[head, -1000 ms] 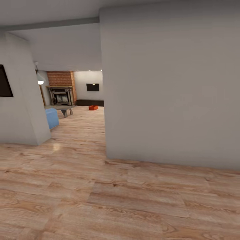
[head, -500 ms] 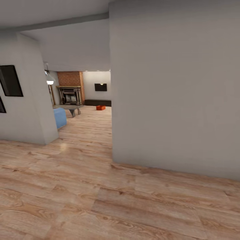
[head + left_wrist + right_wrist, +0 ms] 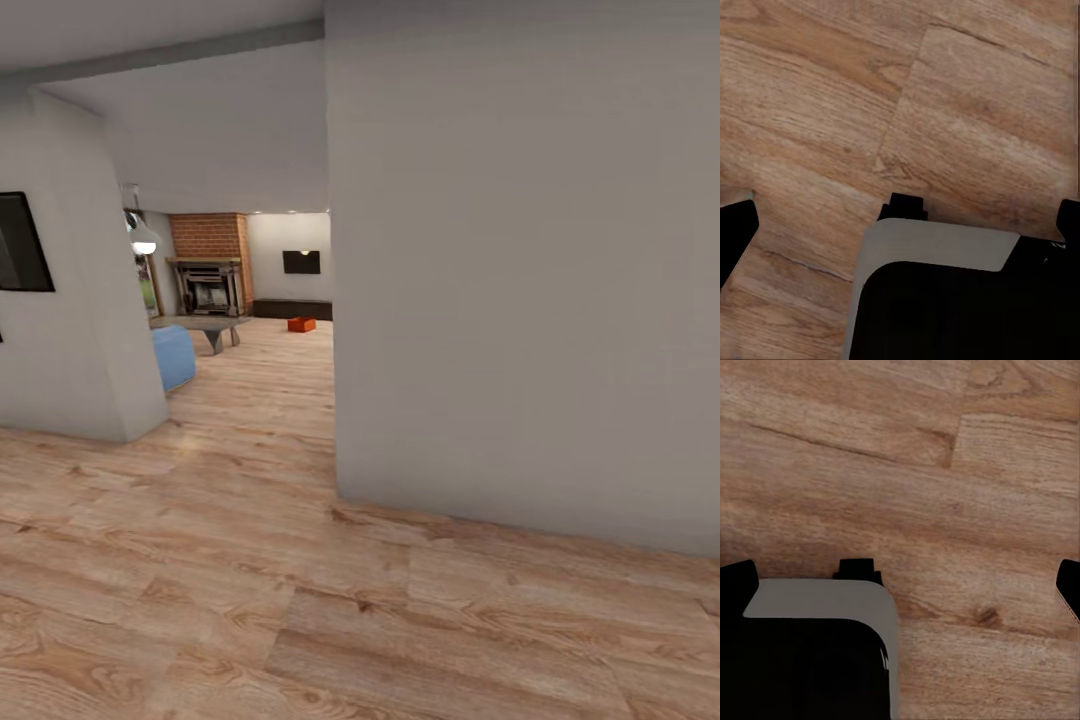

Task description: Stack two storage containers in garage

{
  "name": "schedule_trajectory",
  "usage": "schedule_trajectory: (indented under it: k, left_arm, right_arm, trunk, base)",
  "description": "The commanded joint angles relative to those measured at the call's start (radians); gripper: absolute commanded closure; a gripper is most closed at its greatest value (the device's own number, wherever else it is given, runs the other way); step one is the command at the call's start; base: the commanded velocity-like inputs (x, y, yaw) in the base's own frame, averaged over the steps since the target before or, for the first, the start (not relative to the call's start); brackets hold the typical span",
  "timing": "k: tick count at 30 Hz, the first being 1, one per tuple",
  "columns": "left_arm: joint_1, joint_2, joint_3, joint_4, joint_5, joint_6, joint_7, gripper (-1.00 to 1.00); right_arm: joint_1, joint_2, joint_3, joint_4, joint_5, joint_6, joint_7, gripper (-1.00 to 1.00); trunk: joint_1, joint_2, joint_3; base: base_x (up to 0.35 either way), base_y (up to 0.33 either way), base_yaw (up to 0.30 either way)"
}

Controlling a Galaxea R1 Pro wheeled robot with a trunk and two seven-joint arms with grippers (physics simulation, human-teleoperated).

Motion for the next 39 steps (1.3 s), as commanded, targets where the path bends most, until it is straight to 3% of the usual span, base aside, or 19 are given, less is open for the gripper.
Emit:
schedule_trajectory:
  k: [1, 20, 39]
  left_arm:
    - [-0.001, 0.0, -0.008, 0.001, 0.009, -0.003, 0.002, -1.0]
    - [-0.001, 0.0, -0.008, 0.001, 0.009, -0.003, 0.002, -1.0]
    - [-0.001, 0.001, -0.008, 0.001, 0.009, -0.006, 0.004, -1.0]
  right_arm:
    - [-0.001, 0.0, 0.009, 0.003, -0.008, -0.005, 0.0, -1.0]
    - [-0.001, 0.001, 0.003, 0.003, -0.008, -0.014, -0.003, -1.0]
    - [-0.001, 0.002, 0.001, 0.003, -0.009, -0.017, -0.011, -1.0]
  trunk:
    - [0.001, -0.001, -0.001]
    - [0.001, -0.001, -0.001]
    - [0.001, -0.001, 0.004]
  base:
    - [0.325, 0.0, 0.0]
    - [0.325, 0.0, 0.003]
    - [0.325, 0.0, 0.246]
